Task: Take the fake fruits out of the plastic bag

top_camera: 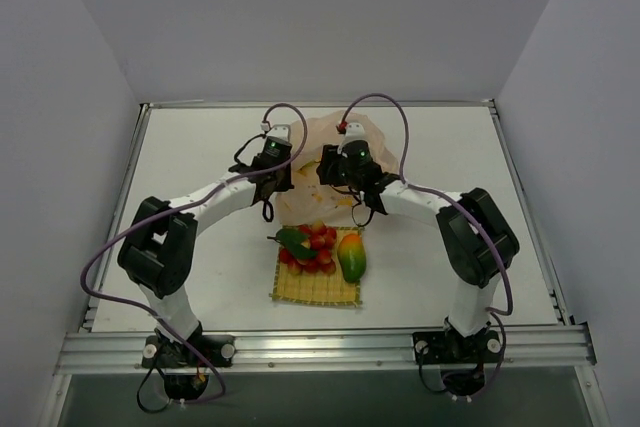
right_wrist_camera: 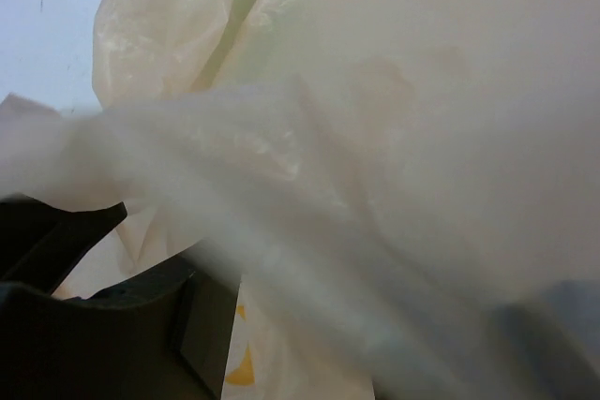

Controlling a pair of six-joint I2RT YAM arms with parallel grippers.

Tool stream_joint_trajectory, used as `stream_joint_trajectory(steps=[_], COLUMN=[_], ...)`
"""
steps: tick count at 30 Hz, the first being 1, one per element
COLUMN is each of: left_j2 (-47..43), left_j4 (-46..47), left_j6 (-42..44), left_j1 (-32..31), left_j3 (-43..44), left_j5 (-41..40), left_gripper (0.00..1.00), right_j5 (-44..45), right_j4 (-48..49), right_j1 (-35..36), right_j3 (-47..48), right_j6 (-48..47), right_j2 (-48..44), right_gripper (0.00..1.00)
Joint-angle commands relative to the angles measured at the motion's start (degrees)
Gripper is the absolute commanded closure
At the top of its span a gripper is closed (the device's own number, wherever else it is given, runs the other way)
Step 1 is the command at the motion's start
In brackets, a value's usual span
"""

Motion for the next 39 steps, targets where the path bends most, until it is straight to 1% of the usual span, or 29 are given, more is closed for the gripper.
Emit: stream_joint_trajectory(steps=[1,3,5,6,10,12,13,14,15,16,17,18,20,23,25,27,28,30,31,33,35,36,39], left_j2=[-4.12,-3.59,-2.63,-2.36,-2.01,-2.97,-3.76,-4.46,-5.25,-7.26,-8.58,-9.64,-13.42,-18.52,-21.94,-22.92,-22.32,-20.65,-18.73,-16.52,-12.04,-8.89,-4.57], left_j4=[-0.27,-0.54,-0.45,-0.36,-0.27,-0.01,-0.01,0.43,1.04,2.26,2.71,3.06,3.50,3.33,4.55,5.35,5.00,4.82,6.39,9.81,11.59,12.29,16.75], left_j6=[-1.69,-1.95,-2.57,-2.83,-3.62,-3.27,-3.18,-3.27,-3.36,-3.71,-3.88,-4.06,-3.89,-4.15,-6.34,-9.75,-11.17,-15.55,-17.23,-21.35,-23.30,-25.31,-29.97], left_j1=[0.29,0.29,0.38,0.38,0.73,1.17,1.34,2.04,2.48,2.84,3.45,3.80,4.42,6.09,8.46,10.48,13.01,15.31,17.50,19.09,20.94,21.47,22.97], left_j3=[5.05,6.54,6.90,6.99,6.64,6.46,6.46,6.29,5.85,5.41,4.37,4.01,3.13,1.99,-0.38,-2.93,-3.20,-3.73,-4.08,-4.70,-3.39,-2.51,-0.22], left_j5=[-1.66,-2.09,-2.01,-2.18,-2.97,-3.32,-3.41,-2.80,-1.84,-0.44,-0.08,0.27,1.33,0.90,0.89,2.12,3.25,7.28,8.70,13.17,15.12,17.13,20.13], left_gripper=[0.98,0.98,0.98,0.98,0.98,0.98,0.96,0.82,0.69,0.55,0.26,0.18,0.12,0.11,0.11,0.13,0.14,0.16,0.19,0.21,0.24,0.24,0.24], right_j5=[-6.98,-7.87,-8.66,-9.10,-13.93,-15.16,-15.52,-15.52,-15.61,-15.52,-15.44,-14.91,-14.65,-13.77,-13.07,-12.63,-12.45,-12.01,-11.92,-11.66,-12.01,-12.09,-12.27], right_j4=[-0.89,-0.98,-0.63,-0.63,-4.92,-3.45,-1.00,0.15,1.38,4.09,5.34,6.22,8.07,7.99,7.64,7.63,7.81,8.25,8.42,9.04,9.39,9.74,10.18], right_j1=[-0.40,-0.58,-0.93,-1.10,-1.46,-1.37,-1.37,-1.37,-1.28,-1.28,-1.28,-1.28,-1.28,-1.37,-1.37,-1.37,-1.37,-1.37,-1.37,-1.37,-1.28,-1.11,-0.67], right_j3=[5.18,7.46,9.14,11.49,17.74,17.24,15.32,14.25,12.94,11.53,8.82,7.57,4.68,3.17,2.82,2.21,1.85,1.06,0.80,-0.25,-0.78,-1.31,-1.75], right_j6=[-7.77,-12.16,-14.89,-16.73,-19.91,-18.95,-18.25,-17.63,-16.93,-15.36,-14.47,-13.77,-12.44,-11.74,-11.65,-11.12,-10.86,-10.07,-9.89,-8.67,-7.96,-7.35,-6.99], right_j2=[2.18,4.72,6.74,9.10,13.87,13.79,13.35,12.74,11.25,10.37,9.31,7.30,5.53,3.24,2.27,1.57,1.39,0.52,0.17,-0.89,-1.68,-1.77,-2.30], right_gripper=[0.55,0.53,0.45,0.38,0.33,0.32,0.31,0.31,0.32,0.32,0.33,0.35,0.36,0.37,0.37,0.38,0.38,0.38,0.38,0.38,0.39,0.39,0.39])
